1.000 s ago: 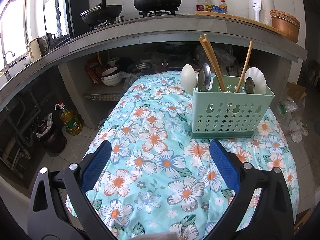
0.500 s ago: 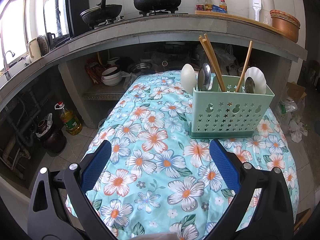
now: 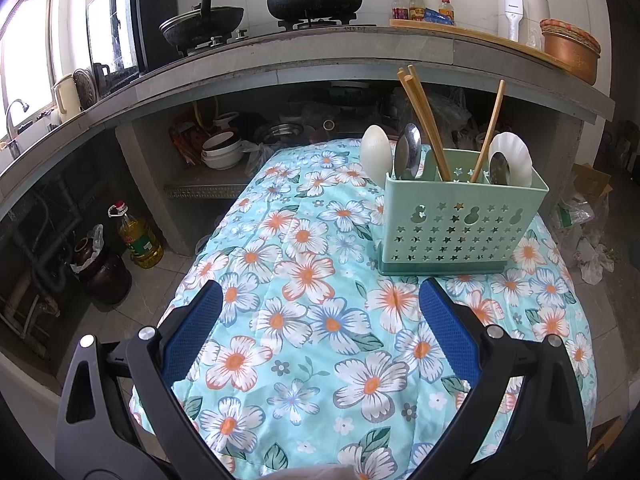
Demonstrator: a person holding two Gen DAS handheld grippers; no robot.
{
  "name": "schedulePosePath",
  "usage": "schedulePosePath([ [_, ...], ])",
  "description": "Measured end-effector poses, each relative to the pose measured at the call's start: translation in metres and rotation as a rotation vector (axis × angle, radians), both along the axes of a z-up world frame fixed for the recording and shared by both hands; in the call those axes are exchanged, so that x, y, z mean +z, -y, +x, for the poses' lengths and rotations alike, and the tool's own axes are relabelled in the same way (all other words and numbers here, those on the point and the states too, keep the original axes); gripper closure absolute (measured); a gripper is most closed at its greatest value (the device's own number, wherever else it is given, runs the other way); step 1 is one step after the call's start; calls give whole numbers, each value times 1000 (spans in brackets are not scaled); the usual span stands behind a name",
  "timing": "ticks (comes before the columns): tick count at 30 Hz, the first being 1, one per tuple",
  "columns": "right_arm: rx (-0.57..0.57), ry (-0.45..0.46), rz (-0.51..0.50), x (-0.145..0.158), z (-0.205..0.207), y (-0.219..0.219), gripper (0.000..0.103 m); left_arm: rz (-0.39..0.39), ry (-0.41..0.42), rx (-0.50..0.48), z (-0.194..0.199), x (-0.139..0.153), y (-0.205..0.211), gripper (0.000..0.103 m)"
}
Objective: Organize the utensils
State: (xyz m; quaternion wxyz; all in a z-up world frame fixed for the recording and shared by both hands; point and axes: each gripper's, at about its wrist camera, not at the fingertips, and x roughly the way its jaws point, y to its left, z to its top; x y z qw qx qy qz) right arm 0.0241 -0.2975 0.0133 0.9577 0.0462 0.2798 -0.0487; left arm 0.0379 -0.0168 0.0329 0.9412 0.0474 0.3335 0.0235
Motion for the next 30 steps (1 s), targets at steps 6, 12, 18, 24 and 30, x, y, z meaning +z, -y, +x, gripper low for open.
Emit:
schedulePosePath([
  [6, 1, 0, 0, 0, 0, 0, 6, 1, -1, -1, 1, 1, 0, 8],
  [12, 1, -1, 0, 0, 0, 0, 6, -1, -2, -1, 1, 0, 0, 8],
  [18, 4, -1, 1, 0, 0, -2, 6, 0, -2, -2, 1, 0, 0, 8],
  [24, 7, -1, 2, 0, 0, -3, 6, -1, -3, -2, 1, 0, -1, 8],
  [30, 9, -1, 1, 0, 0, -4, 6, -2, -3, 2, 0, 0, -1, 8],
])
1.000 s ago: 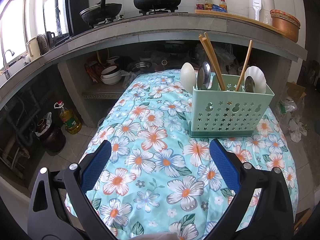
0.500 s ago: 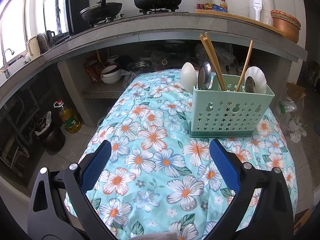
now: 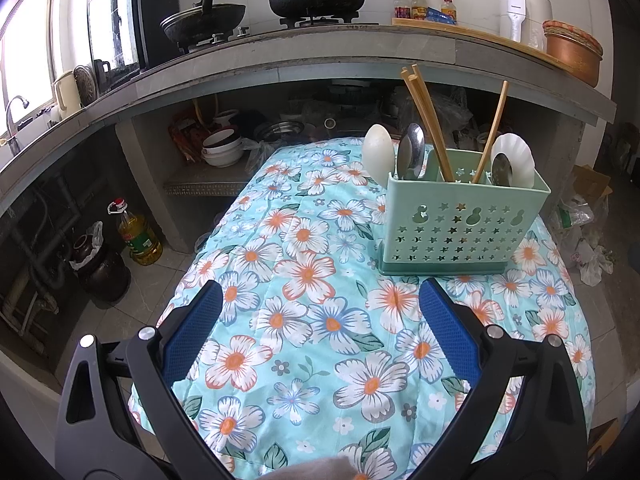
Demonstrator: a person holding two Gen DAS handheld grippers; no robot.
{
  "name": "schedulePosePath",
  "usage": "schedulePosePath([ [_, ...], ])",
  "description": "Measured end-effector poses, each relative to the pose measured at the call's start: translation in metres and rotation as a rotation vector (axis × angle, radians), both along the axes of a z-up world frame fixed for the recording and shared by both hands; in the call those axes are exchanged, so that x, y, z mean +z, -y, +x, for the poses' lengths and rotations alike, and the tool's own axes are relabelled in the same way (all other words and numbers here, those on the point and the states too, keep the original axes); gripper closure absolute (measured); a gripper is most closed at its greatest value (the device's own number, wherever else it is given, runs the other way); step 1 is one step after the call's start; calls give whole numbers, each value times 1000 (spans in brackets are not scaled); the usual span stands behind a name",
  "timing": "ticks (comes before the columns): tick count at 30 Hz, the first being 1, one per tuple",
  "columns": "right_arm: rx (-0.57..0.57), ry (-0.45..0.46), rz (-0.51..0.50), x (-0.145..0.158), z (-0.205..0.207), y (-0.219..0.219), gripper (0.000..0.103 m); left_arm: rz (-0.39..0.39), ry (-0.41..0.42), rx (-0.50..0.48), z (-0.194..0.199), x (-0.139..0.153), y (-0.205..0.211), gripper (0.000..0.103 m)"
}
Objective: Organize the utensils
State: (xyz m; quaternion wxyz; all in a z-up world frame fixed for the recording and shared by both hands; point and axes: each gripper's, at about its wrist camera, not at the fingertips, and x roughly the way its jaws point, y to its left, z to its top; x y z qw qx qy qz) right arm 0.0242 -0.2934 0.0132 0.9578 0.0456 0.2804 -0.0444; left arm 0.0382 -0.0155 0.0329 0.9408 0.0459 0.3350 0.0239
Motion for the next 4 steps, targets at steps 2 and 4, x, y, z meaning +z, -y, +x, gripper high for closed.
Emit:
schedulePosePath([
  [2, 2, 0, 0, 0, 0, 0, 6, -1, -2, 2, 1, 0, -1, 8],
  [4, 2, 0, 0, 0, 0, -1, 6, -2, -4, 5, -1, -1, -1, 8],
])
